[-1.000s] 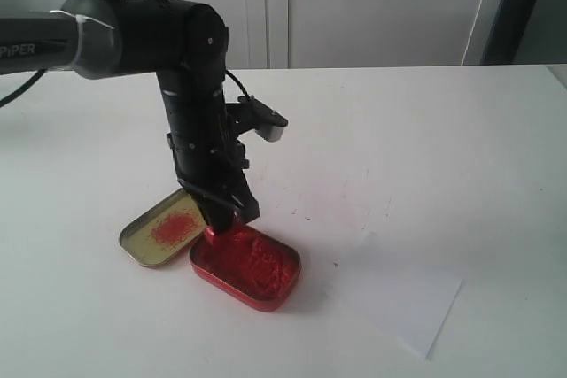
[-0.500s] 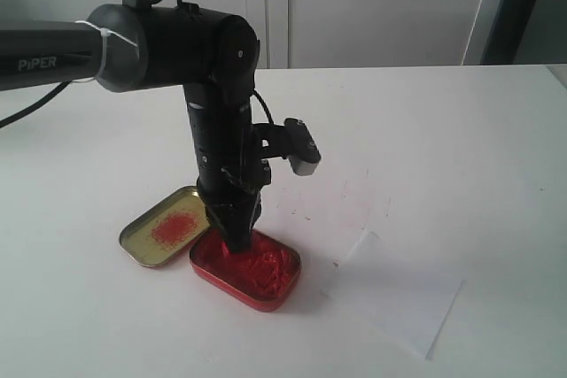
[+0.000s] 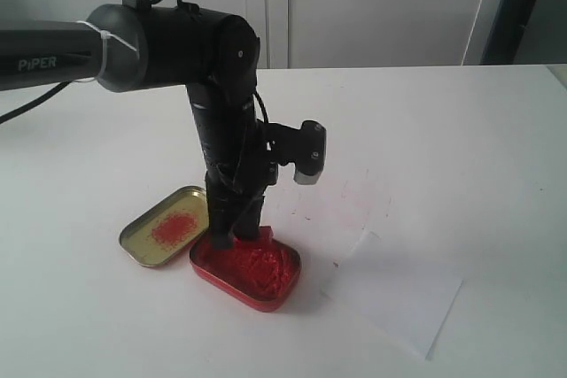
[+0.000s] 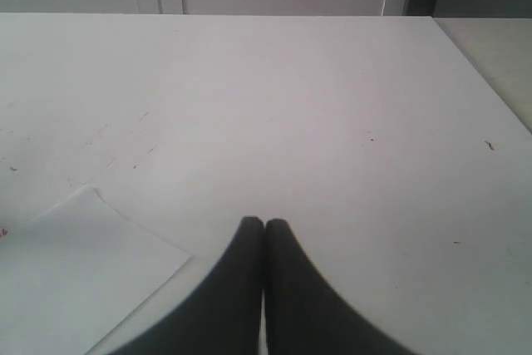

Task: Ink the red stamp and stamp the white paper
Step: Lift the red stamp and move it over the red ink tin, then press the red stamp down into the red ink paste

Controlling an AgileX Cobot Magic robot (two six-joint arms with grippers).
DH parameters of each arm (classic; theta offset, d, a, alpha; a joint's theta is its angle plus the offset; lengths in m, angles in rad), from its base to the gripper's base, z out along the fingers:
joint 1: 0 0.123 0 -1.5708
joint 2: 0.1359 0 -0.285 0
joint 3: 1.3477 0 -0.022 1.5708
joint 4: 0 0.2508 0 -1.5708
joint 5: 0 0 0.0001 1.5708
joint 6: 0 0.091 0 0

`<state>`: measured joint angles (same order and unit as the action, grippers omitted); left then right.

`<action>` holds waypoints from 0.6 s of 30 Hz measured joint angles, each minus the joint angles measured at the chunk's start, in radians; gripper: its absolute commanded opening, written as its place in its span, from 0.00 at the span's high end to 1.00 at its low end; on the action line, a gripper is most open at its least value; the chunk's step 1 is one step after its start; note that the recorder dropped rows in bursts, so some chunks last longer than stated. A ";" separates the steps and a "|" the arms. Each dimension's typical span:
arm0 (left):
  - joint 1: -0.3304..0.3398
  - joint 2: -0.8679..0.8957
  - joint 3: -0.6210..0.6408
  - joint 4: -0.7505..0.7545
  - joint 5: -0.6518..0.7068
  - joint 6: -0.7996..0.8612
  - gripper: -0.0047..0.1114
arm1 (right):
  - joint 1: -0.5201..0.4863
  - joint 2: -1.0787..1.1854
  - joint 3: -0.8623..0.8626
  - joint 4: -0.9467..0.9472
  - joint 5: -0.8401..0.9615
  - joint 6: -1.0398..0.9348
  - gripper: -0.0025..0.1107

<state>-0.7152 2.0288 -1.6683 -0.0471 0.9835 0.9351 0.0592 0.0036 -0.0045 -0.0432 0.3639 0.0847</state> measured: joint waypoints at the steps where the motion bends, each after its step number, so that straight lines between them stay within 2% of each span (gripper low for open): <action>1: 0.000 0.000 0.000 0.000 0.009 0.049 0.96 | 0.000 0.000 0.000 0.000 0.000 0.000 0.98; 8: 0.000 0.000 0.000 0.000 0.033 0.204 0.96 | 0.000 0.000 0.000 0.000 0.000 0.000 0.98; 18: 0.000 0.040 0.000 0.047 0.025 0.218 0.96 | 0.000 0.000 0.000 0.000 0.000 0.000 0.98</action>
<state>-0.7152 2.0688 -1.6683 0.0000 1.0081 1.1533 0.0592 0.0036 -0.0045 -0.0432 0.3639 0.0847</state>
